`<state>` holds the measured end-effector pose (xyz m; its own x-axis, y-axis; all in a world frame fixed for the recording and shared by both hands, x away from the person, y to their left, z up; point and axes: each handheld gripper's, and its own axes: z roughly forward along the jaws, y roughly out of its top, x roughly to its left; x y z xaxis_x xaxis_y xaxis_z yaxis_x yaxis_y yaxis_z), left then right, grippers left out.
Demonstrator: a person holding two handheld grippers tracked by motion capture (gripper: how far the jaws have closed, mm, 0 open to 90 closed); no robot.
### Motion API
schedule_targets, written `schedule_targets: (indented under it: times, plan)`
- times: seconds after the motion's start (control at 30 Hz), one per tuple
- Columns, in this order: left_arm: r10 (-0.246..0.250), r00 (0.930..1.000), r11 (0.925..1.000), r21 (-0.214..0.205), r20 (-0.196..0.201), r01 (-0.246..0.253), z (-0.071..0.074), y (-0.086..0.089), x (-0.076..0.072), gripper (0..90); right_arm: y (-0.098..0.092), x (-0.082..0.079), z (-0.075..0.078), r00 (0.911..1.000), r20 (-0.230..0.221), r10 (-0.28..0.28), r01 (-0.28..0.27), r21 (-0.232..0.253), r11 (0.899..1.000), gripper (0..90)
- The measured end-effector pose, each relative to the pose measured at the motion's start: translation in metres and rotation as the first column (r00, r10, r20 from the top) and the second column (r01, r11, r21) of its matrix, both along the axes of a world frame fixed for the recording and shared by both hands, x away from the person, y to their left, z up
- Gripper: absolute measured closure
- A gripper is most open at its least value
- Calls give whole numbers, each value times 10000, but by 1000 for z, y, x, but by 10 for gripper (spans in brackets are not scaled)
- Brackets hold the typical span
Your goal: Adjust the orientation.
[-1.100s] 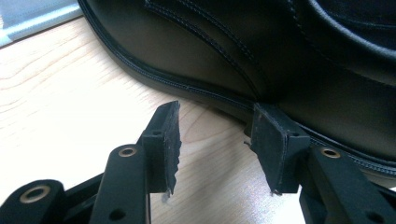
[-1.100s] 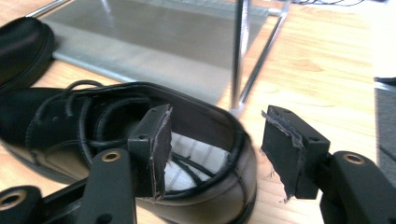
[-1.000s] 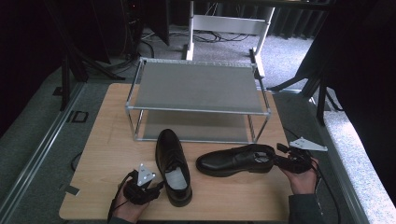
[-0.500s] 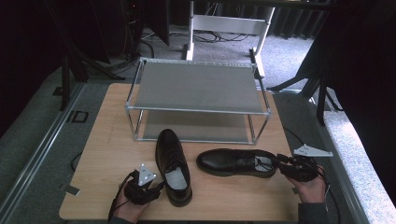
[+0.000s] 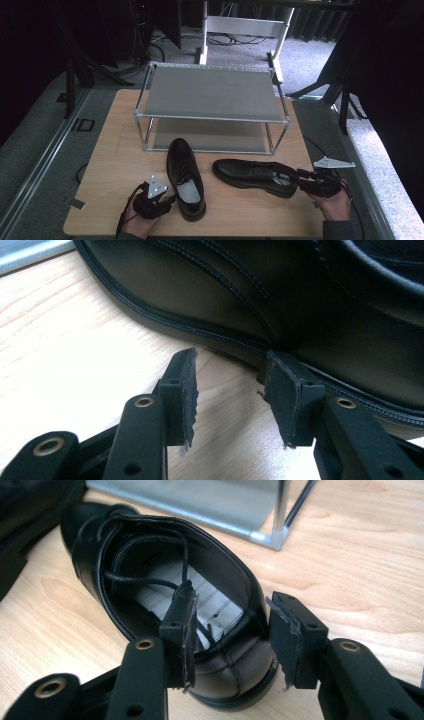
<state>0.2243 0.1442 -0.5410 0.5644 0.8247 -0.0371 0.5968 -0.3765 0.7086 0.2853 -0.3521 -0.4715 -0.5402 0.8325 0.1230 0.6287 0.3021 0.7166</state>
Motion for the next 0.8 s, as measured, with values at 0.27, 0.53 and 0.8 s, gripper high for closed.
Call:
schedule_targets:
  times: [0.27,0.53,0.8]
  plan:
    - [-110,9999,9999,5,18,110,0,-2,0,592,15,-21,-2,9834,279,1792,-1813,1161,9766,359]
    - [-167,9999,9998,-91,-44,167,0,3,4,544,19,-37,-6,9774,1113,1799,-1884,711,9795,165]
    - [504,9987,9987,-15,-124,-504,0,17,12,540,29,-34,-23,9823,680,1747,-1677,-983,9809,100]
